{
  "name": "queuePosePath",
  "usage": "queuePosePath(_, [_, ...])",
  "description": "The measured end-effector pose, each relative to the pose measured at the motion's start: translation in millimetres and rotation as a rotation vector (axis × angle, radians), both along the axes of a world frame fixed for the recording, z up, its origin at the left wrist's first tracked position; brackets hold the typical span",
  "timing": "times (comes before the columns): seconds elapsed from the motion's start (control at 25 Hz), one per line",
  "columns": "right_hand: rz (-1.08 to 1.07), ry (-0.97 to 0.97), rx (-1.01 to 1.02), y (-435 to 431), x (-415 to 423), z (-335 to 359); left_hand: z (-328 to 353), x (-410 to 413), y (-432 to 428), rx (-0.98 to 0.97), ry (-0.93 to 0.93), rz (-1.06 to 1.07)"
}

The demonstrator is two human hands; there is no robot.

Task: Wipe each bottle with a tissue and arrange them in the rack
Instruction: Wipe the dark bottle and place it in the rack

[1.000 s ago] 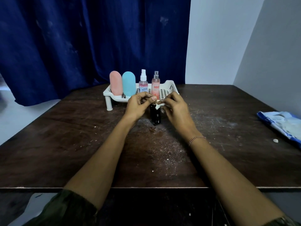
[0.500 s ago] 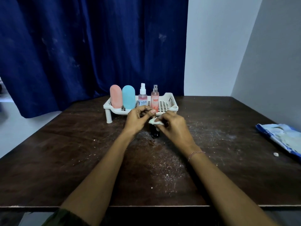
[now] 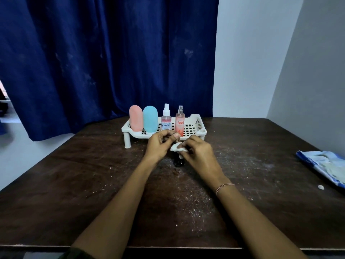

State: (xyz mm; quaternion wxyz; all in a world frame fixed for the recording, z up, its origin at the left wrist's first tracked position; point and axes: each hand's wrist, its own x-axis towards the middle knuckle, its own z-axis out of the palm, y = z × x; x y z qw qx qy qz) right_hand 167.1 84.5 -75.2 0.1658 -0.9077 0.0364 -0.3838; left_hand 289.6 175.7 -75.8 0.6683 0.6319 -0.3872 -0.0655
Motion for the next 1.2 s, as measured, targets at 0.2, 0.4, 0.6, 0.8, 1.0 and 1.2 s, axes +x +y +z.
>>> queuePosePath(0.2, [0.018,0.065,0.03,0.2,-2.3,3.2,0.1,-4.5,-0.5,-0.003,0.042,0.009])
queuePosePath(0.4, [0.029,0.069,0.002,0.0,-2.8,1.6,2.1,-8.8,-0.2,-0.014,0.016,0.04])
queuePosePath(0.6, [0.03,0.039,0.003,2.3,-0.3,-2.0,1.2,-6.1,-1.5,-0.009,0.026,0.06])
queuePosePath(0.8, [0.07,0.129,0.029,5.6,-1.1,-2.7,0.9,-3.6,-1.7,-0.014,0.033,0.077])
queuePosePath(1.0, [-0.02,0.072,-0.07,10.0,-3.3,-1.4,0.4,-4.6,-3.8,-0.017,0.039,0.069])
queuePosePath(1.2, [0.036,0.174,-0.084,10.6,-5.0,0.3,-2.0,-0.7,-4.3,-0.027,0.062,0.081])
